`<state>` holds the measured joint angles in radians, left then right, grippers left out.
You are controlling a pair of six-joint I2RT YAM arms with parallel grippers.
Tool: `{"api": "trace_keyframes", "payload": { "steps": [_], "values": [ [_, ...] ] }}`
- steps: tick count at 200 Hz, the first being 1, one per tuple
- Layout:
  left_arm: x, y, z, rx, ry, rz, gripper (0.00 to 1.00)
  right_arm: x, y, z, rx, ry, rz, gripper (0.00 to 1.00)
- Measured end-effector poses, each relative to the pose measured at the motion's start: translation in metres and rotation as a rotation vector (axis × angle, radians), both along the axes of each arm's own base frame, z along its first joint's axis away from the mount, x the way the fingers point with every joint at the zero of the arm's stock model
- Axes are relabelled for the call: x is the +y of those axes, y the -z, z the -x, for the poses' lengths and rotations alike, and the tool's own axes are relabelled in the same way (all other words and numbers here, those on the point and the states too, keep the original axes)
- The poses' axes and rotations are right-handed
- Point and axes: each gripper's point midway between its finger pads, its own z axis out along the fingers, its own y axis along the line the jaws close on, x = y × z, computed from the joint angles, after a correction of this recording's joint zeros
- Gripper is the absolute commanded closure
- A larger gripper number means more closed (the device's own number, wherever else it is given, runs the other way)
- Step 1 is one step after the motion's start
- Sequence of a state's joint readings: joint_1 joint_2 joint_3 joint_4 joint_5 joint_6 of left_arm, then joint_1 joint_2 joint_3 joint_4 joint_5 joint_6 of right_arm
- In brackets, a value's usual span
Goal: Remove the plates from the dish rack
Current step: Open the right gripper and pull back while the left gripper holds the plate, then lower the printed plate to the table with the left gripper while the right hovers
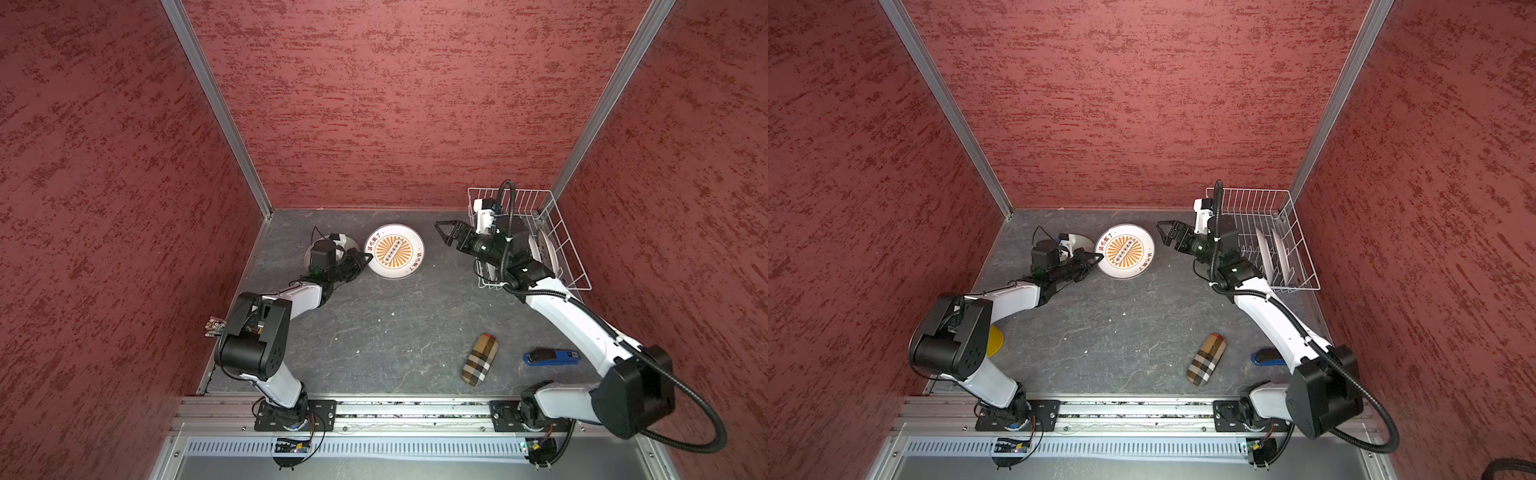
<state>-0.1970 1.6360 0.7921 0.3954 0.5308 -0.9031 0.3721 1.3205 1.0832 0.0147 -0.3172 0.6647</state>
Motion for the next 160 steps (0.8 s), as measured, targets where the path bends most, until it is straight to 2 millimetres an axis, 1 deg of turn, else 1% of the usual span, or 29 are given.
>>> {"api": "trace_keyframes", "payload": {
  "steps": [14,36,74,93,119,160],
  "values": [
    [0.002,0.008,-0.001,0.02,-0.012,-0.022,1.0,-0.004,-0.002,0.002,-0.009,0.014,0.015,0.01],
    [0.002,0.024,-0.007,0.048,-0.022,-0.043,1.0,-0.009,0.002,0.003,0.002,0.038,0.046,0.01],
    [-0.01,0.054,-0.009,0.106,-0.022,-0.081,1.0,-0.02,0.007,0.006,0.022,0.081,0.089,0.01],
    [-0.015,0.06,-0.01,0.117,-0.021,-0.089,1.0,-0.025,0.006,0.009,0.017,0.099,0.104,0.01],
    [-0.018,0.067,-0.017,0.13,-0.038,-0.095,1.0,-0.03,0.002,0.012,0.005,0.115,0.122,0.01],
    [-0.023,0.076,-0.026,0.138,-0.086,-0.087,1.0,-0.035,0.005,0.013,0.015,0.132,0.141,0.01]
  ]
}}
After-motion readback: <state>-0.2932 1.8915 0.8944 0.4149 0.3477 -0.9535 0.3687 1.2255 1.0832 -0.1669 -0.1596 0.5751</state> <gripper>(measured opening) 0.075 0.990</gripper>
